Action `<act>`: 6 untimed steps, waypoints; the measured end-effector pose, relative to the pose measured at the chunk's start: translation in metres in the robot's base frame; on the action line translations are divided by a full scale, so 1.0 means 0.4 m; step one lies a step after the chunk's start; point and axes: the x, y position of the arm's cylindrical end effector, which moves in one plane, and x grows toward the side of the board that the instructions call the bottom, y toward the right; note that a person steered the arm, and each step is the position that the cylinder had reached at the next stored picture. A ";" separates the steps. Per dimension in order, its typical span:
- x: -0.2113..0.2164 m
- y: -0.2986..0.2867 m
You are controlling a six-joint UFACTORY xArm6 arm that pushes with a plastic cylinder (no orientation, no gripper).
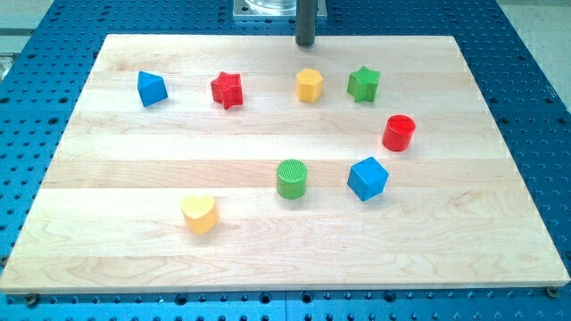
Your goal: Move the red star to the bottom right of the blue triangle
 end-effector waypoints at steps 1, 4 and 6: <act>0.005 0.013; 0.242 -0.257; 0.258 -0.341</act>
